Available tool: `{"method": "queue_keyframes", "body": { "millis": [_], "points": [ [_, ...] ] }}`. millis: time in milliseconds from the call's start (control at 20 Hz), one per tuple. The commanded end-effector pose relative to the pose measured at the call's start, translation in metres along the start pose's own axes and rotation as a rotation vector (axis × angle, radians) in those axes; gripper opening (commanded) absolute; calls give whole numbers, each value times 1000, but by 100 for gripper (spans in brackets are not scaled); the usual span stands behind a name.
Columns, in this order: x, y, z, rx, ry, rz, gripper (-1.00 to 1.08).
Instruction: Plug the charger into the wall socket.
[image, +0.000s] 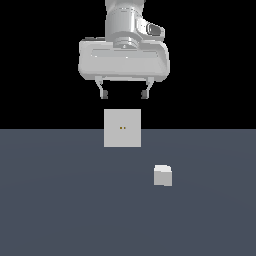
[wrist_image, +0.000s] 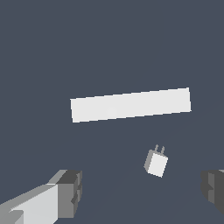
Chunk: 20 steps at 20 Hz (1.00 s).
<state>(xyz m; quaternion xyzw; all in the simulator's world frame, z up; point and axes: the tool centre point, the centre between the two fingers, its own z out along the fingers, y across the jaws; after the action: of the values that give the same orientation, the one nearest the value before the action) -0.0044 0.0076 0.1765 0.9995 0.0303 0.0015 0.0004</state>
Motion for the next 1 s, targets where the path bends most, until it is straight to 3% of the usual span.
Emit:
{"method": "queue_keyframes", "body": {
  "millis": [0,450,950],
  "points": [
    [0,0,0,0,0,0,100],
    [-4,4,6,-4,24,17,100],
    [-18,18,25,-16,107,76,100]
  ]
}}
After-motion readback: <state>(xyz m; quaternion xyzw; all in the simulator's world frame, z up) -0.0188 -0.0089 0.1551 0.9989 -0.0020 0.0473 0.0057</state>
